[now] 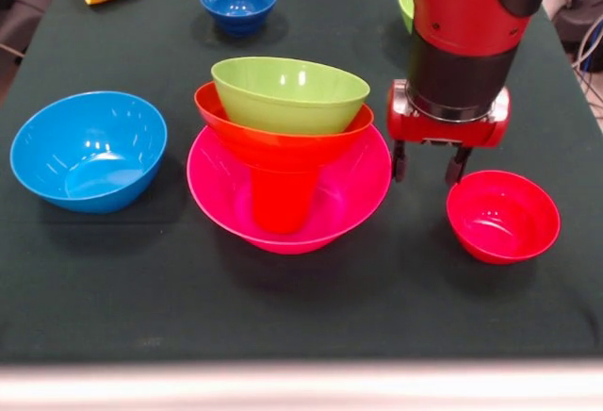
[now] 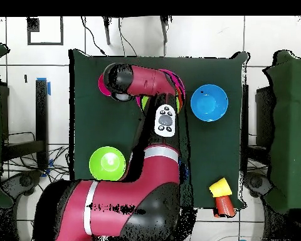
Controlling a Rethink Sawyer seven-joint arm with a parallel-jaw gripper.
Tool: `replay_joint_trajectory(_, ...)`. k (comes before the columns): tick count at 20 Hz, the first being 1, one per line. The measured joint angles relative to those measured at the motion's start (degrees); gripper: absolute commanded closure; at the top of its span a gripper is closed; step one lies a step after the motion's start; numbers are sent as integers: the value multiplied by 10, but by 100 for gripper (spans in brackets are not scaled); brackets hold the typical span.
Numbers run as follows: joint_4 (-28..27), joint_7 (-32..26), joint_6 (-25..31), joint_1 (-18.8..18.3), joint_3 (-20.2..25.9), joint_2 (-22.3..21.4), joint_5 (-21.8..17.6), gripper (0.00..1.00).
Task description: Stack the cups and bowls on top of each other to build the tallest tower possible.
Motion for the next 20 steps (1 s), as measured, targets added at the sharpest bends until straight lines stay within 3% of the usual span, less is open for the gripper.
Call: replay_joint_trajectory(20, 14, 0, -1, -13, 20, 8, 0, 0)
